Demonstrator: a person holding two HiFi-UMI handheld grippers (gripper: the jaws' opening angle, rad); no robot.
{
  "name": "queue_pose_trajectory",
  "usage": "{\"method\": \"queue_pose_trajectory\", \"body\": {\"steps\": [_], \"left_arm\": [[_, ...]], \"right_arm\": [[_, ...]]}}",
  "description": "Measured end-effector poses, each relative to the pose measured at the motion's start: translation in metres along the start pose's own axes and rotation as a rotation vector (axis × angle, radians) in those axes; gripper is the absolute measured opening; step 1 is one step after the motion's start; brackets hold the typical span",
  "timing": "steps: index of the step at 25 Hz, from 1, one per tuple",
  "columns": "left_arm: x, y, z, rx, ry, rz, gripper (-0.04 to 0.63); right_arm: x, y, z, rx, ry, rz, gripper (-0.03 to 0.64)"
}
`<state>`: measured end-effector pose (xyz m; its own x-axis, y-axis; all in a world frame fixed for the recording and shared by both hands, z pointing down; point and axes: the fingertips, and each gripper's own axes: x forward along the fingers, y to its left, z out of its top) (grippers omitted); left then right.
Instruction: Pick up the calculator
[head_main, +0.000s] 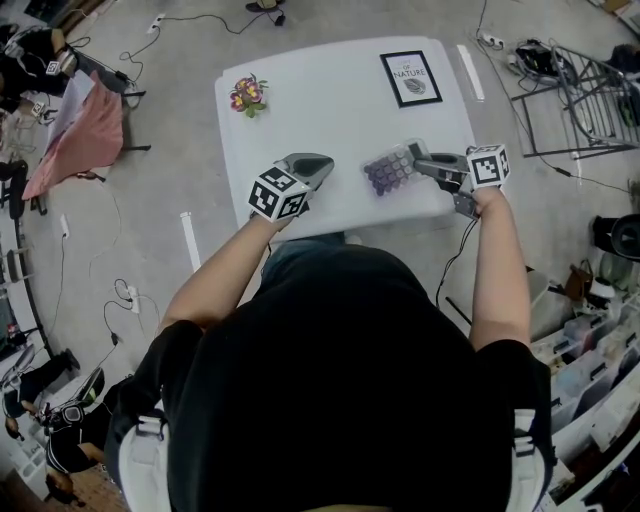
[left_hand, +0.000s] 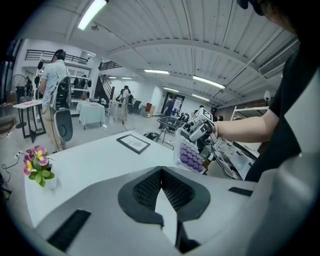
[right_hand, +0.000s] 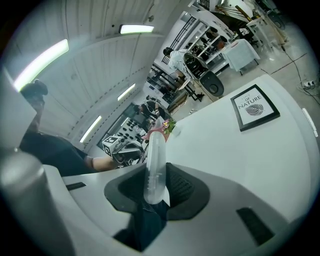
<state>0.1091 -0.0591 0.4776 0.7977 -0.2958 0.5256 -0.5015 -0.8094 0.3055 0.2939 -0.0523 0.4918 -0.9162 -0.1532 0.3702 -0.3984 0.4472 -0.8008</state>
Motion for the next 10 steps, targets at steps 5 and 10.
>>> {"method": "queue_pose_trajectory", "body": {"steps": [5, 10], "left_arm": [[0.0047, 0.0042, -0.0013, -0.007, 0.005, -0.007, 0.018], [0.0065, 0.009, -0.0024, -0.005, 0.014, -0.026, 0.018]], "right_arm": [[0.0006, -0.0059, 0.0009, 0.02, 0.002, -0.004, 0.105], [0.0029, -0.0089, 0.0049, 0.003, -0.01, -0.009, 0.104]]}}
